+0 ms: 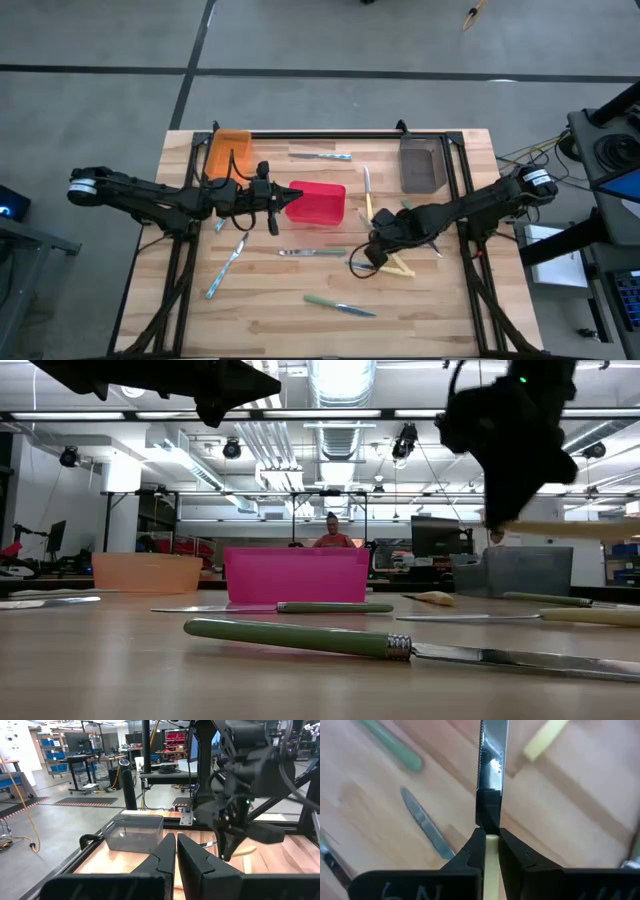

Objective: Sort silverware by color (type)
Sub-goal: Put the bottom right yellow table knife into the black bin

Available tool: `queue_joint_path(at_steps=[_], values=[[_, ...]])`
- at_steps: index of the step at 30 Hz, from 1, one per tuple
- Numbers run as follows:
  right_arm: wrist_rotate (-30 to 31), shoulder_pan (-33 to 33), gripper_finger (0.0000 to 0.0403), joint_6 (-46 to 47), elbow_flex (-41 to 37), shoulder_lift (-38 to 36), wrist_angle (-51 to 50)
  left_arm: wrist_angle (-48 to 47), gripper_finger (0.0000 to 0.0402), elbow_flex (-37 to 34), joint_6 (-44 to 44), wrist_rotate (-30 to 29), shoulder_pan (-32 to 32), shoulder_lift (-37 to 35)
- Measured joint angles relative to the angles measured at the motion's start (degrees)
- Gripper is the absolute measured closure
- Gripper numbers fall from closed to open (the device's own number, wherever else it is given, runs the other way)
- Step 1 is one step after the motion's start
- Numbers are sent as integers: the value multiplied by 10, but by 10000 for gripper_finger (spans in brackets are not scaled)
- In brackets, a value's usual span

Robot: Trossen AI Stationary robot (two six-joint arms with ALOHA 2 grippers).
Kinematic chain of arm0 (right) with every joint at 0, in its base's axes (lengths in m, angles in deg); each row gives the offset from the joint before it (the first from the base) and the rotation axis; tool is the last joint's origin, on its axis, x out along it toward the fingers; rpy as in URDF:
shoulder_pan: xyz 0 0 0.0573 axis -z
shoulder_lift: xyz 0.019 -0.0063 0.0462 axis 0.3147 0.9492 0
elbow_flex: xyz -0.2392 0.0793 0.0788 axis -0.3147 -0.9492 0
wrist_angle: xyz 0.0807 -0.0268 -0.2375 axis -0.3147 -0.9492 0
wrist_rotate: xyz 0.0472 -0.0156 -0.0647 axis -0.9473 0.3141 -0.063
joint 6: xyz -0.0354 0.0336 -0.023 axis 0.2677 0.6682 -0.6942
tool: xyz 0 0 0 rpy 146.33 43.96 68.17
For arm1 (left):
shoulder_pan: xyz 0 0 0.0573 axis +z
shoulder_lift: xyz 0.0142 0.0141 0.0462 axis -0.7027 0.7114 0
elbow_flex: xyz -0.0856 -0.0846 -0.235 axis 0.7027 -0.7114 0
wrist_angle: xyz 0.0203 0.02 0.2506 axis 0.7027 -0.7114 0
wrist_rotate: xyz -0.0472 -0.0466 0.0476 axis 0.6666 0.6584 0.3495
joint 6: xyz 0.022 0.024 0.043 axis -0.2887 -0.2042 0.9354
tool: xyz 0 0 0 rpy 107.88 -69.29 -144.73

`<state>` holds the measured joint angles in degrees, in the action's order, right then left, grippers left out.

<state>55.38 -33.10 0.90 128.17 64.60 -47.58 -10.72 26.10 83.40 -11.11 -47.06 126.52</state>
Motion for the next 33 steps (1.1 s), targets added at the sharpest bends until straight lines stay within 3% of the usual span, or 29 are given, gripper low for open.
queue_joint_path(at_steps=[12,18,33], values=[[10,45,384,-29,103,0,-110,0,402,0,0,0,0,0],[-35,89,384,-52,135,0,-146,0,402,0,0,0,0,0],[-126,314,384,-172,167,0,-175,0,402,0,0,0,0,0]])
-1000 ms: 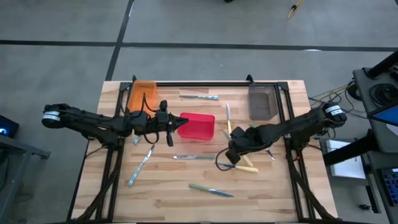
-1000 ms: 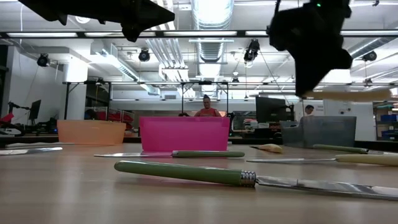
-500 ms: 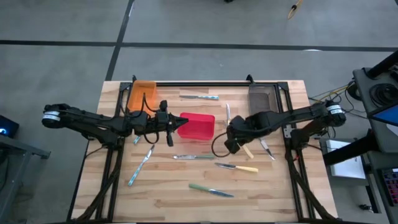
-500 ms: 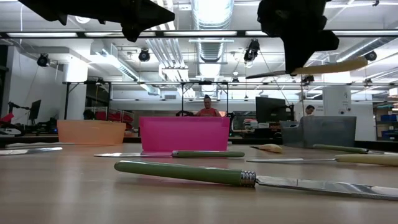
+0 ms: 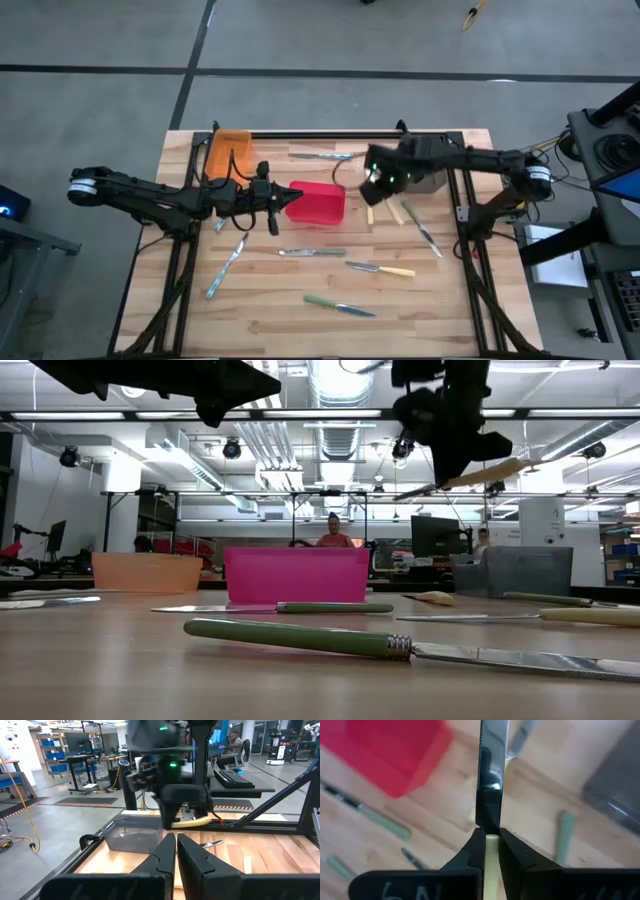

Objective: Sort silverware by color (type)
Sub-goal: Put the bottom right yellow table knife into the black bin

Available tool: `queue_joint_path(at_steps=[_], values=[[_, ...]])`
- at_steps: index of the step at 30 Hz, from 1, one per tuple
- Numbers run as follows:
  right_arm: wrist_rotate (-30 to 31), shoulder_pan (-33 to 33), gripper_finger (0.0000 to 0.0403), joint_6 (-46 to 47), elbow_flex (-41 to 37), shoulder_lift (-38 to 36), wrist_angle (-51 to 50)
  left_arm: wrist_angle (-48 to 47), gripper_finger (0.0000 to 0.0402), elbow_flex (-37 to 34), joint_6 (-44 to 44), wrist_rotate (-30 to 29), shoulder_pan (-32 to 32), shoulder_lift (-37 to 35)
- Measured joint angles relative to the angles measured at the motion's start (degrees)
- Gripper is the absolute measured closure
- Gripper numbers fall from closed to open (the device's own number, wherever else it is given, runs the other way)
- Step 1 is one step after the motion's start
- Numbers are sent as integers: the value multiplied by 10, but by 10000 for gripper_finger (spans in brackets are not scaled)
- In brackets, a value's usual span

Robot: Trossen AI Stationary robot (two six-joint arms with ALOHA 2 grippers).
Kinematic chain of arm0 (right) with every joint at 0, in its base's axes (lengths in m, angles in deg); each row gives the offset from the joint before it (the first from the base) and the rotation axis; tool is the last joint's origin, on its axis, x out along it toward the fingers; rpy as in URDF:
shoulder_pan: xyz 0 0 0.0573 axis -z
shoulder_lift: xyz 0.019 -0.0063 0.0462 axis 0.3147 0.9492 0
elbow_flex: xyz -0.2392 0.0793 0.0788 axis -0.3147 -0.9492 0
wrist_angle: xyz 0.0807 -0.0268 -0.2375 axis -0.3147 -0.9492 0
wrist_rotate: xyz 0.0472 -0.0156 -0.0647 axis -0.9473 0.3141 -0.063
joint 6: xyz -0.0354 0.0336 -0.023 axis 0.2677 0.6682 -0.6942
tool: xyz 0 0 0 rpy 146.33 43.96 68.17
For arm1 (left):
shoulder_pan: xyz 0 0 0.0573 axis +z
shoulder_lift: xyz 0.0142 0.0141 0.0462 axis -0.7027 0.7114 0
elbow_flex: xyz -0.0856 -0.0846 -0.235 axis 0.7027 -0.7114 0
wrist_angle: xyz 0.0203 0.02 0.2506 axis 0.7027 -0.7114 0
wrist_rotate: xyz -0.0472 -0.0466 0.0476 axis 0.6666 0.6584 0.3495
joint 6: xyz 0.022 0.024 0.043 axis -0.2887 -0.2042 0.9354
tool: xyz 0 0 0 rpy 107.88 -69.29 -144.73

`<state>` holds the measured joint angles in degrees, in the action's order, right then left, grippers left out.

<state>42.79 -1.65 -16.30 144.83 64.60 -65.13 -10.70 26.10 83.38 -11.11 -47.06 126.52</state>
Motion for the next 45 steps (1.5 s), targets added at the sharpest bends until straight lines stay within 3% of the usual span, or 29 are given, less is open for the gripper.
queue_joint_path(at_steps=[10,18,31,45], values=[[18,176,384,-77,7,0,-130,0,402,0,5,0,0,0],[33,264,384,-155,7,24,-148,0,402,0,5,0,0,0],[33,311,380,-249,7,105,-147,-2,402,0,5,0,0,0],[110,311,377,-311,6,157,-145,-5,402,0,8,0,0,0]])
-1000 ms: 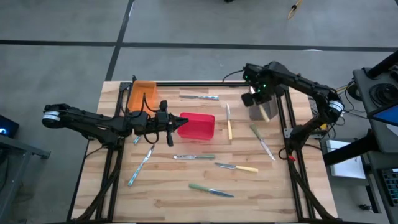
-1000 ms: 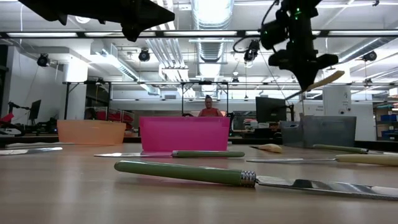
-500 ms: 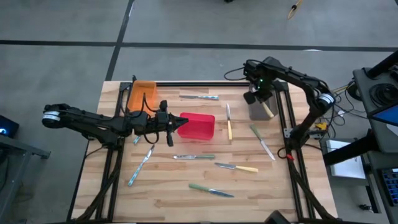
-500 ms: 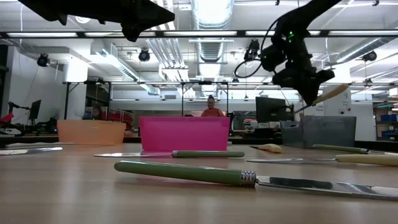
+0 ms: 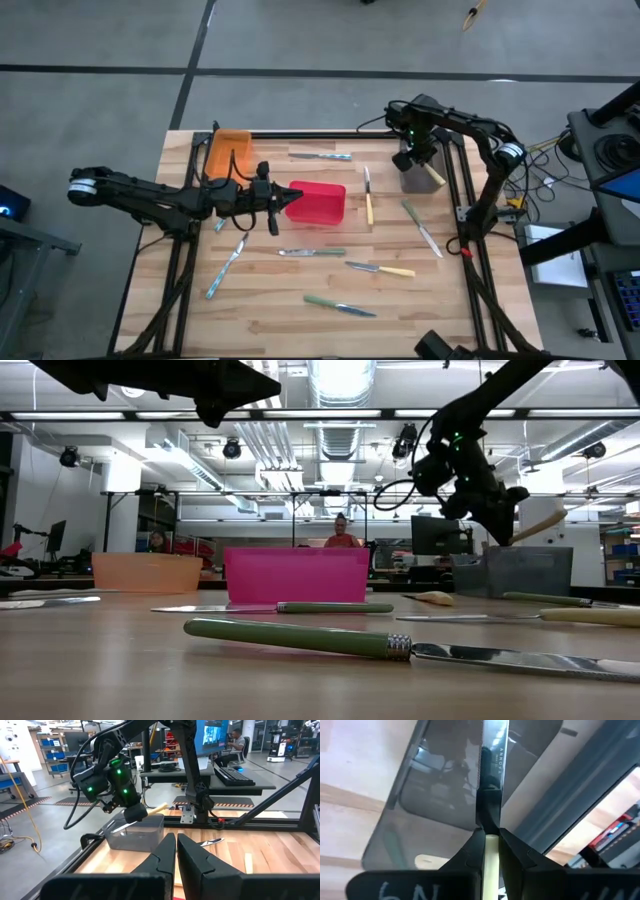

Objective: Sort silverware by color (type)
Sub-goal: Put the bottom right yellow table knife into the black bin

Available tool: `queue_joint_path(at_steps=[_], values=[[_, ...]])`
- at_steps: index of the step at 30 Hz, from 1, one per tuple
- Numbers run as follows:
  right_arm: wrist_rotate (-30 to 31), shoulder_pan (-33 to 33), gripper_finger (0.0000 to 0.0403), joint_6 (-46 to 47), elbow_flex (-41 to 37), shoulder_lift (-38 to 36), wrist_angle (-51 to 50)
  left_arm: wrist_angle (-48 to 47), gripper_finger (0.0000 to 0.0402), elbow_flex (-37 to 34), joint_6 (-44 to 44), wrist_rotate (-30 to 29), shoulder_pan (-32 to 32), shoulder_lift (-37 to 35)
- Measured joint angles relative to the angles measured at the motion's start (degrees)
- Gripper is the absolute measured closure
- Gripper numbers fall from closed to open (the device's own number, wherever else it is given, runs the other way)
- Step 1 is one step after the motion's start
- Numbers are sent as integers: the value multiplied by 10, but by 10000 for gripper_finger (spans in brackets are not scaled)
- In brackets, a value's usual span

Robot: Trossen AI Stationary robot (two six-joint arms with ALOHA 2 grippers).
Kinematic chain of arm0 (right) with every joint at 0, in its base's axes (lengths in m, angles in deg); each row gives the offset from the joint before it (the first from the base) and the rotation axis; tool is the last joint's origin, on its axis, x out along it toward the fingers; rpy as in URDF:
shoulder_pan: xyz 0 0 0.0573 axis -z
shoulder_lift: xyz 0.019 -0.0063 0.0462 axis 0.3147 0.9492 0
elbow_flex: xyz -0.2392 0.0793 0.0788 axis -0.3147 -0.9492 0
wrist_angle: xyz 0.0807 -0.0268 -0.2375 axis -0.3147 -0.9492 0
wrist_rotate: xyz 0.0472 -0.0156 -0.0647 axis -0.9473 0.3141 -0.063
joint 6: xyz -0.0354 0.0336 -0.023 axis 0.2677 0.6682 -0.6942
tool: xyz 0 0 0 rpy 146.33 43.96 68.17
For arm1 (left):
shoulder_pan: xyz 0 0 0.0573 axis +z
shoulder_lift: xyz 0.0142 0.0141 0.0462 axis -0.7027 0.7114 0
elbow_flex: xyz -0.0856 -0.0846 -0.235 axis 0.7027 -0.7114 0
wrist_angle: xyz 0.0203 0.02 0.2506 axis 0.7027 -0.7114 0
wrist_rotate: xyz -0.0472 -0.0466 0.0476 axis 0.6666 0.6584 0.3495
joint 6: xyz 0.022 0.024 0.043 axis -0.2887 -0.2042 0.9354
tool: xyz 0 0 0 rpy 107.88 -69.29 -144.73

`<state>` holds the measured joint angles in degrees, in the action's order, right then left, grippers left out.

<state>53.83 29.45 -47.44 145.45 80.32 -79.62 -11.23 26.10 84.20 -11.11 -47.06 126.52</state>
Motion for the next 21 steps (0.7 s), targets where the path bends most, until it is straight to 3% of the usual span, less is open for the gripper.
queue_joint_path(at_steps=[21], values=[[12,0,376,-4,-2,0,34,0,402,0,7,0,0,0]])
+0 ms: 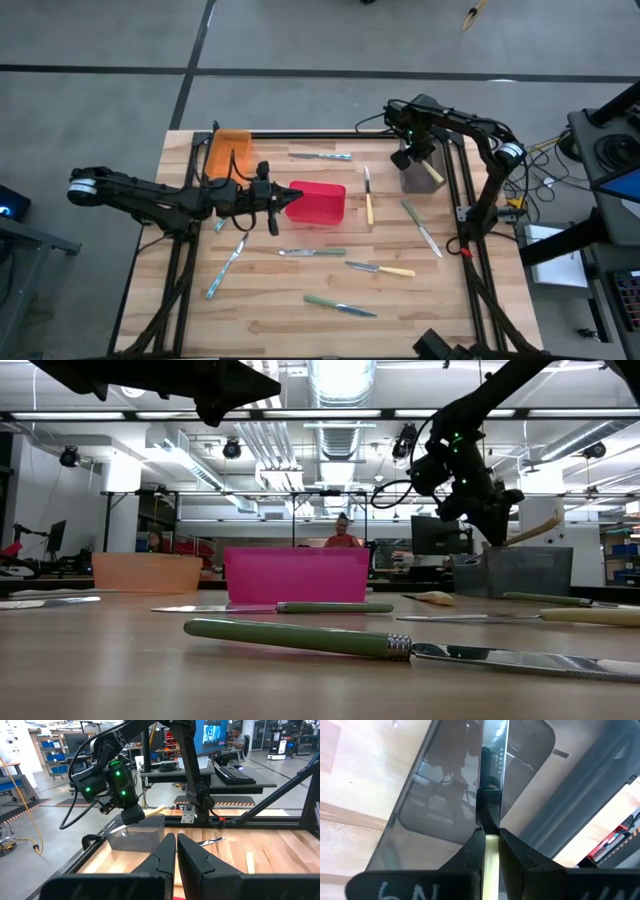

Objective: Sort silverware by color (type)
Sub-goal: Put the bottom right yellow table knife into the black bin

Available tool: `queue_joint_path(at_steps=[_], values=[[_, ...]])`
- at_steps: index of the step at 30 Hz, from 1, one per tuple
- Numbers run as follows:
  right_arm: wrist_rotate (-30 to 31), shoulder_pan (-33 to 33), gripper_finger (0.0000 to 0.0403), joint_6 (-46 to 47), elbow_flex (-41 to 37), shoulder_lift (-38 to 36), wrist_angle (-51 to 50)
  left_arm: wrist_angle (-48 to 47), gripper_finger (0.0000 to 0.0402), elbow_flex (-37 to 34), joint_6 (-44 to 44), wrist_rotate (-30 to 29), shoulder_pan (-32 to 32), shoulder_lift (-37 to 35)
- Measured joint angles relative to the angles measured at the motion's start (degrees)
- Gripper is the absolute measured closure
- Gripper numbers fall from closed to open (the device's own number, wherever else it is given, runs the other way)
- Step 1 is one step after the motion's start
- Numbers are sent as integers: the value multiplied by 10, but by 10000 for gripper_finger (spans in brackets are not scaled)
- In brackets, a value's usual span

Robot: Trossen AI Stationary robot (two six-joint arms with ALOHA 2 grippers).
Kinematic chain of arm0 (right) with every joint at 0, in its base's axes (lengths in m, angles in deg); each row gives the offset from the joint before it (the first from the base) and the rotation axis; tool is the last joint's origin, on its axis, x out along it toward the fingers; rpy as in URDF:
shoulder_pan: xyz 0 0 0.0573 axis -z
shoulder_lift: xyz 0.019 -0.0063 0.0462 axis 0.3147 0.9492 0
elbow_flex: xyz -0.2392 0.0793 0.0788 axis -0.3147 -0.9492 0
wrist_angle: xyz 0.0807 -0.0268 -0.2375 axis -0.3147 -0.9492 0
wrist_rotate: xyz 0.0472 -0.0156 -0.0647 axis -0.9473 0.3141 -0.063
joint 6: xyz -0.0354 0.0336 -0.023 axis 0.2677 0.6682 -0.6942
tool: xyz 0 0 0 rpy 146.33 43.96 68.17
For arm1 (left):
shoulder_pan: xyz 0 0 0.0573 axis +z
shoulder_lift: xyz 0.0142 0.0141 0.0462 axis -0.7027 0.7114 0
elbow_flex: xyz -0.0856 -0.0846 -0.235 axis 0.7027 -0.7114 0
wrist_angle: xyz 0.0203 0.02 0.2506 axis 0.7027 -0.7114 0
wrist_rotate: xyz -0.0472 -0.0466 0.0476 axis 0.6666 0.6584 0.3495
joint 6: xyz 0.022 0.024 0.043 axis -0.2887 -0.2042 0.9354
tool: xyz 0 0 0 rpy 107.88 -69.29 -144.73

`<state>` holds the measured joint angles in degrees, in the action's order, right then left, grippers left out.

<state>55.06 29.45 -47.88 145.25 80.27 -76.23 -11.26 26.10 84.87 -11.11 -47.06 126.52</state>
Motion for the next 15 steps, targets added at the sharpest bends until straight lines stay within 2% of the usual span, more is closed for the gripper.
queue_joint_path(at_steps=[15], values=[[0,0,375,0,-14,0,21,0,402,0,0,0,0,0]])
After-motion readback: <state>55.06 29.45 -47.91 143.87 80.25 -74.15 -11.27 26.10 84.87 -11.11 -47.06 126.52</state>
